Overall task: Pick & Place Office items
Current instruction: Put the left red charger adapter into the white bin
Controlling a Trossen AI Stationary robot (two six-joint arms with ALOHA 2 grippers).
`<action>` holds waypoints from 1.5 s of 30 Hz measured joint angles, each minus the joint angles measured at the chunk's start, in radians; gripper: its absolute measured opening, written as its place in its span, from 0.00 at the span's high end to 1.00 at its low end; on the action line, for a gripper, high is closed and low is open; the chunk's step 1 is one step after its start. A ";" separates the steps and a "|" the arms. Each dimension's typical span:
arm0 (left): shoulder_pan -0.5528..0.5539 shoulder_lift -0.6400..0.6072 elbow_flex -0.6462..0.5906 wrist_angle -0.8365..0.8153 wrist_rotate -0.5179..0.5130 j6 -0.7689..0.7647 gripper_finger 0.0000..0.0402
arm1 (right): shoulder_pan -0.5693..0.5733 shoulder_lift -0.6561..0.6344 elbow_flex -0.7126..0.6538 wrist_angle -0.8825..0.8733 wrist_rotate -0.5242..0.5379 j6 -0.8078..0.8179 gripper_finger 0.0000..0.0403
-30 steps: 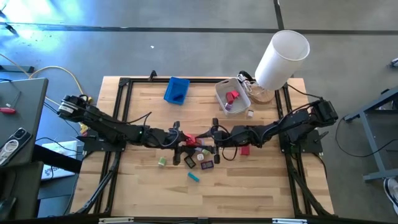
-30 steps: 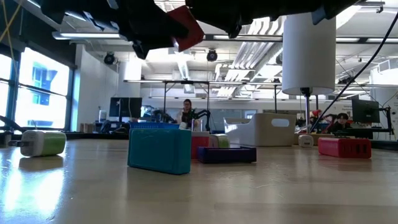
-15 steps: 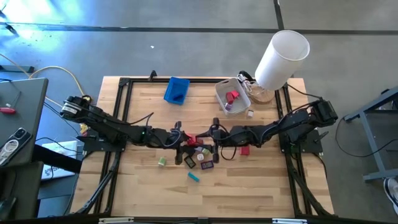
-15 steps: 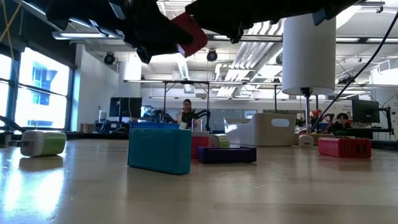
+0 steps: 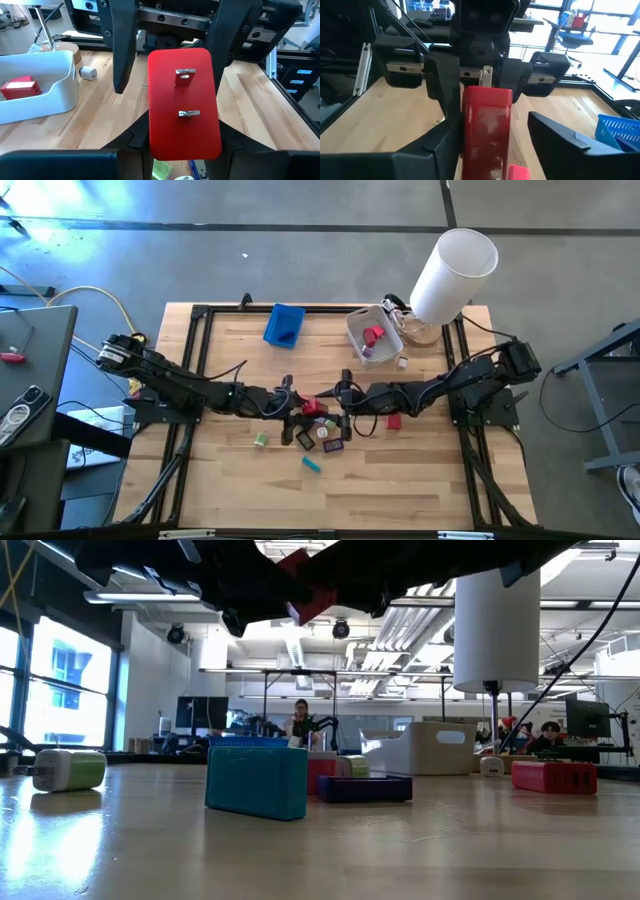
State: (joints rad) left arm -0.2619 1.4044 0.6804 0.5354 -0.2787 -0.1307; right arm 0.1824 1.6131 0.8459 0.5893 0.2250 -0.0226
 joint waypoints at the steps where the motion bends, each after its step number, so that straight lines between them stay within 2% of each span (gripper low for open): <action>1: 0.000 0.000 0.000 0.000 0.001 0.000 0.72 | -0.001 0.000 0.000 0.000 -0.011 -0.002 0.46; 7: 0.011 0.000 0.000 0.000 0.003 0.003 0.72 | -0.032 0.000 0.000 0.001 -0.163 -0.002 0.51; 12: 0.038 0.000 0.000 -0.001 0.017 -0.006 0.72 | -0.049 0.000 0.000 0.005 -0.179 -0.005 0.59; 18: 0.059 0.000 0.000 -0.010 0.039 -0.011 0.72 | -0.068 -0.001 0.000 -0.018 -0.189 0.017 0.73; 22: 0.059 0.000 0.000 -0.011 0.033 -0.015 0.72 | -0.080 -0.003 0.001 -0.036 -0.229 0.018 0.73; 30: 0.059 0.000 -0.002 -0.007 0.039 -0.029 0.58 | -0.077 -0.003 0.001 -0.053 -0.255 0.010 0.73; 45: 0.064 0.000 -0.002 -0.040 0.034 -0.031 0.57 | -0.060 -0.003 0.001 -0.100 -0.199 0.018 0.73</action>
State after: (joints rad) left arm -0.1982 1.4044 0.6785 0.4956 -0.2451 -0.1619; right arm 0.1226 1.6100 0.8467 0.4897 0.0264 -0.0044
